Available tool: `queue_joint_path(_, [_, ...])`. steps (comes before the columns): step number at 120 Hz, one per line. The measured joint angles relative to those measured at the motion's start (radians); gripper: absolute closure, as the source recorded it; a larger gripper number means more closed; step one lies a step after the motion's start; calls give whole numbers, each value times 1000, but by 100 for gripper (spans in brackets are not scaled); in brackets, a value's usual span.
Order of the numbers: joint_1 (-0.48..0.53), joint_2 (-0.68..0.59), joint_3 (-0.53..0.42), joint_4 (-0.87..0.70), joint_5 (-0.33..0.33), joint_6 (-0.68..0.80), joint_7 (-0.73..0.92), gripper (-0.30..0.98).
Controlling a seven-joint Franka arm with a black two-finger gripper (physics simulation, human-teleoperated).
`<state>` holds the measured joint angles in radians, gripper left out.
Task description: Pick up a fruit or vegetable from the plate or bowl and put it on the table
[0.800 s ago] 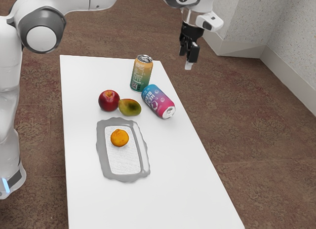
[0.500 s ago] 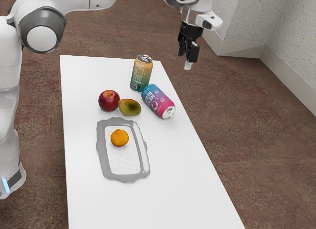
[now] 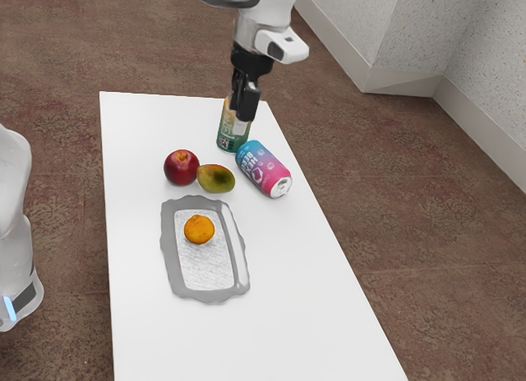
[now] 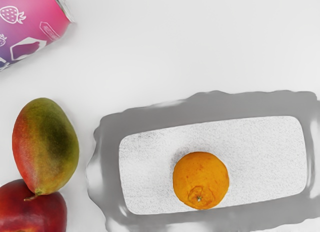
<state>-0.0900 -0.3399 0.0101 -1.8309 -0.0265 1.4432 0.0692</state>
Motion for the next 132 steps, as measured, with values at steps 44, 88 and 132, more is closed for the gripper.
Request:
queue_joint_path(44, [-6,-310,-114,-458,-22,124,-43,0])
queue_joint_path(88, [34,-226,-184,-573,-70,303,-65,0])
queue_joint_path(132, [37,-126,-58,-576,-1,401,-46,0])
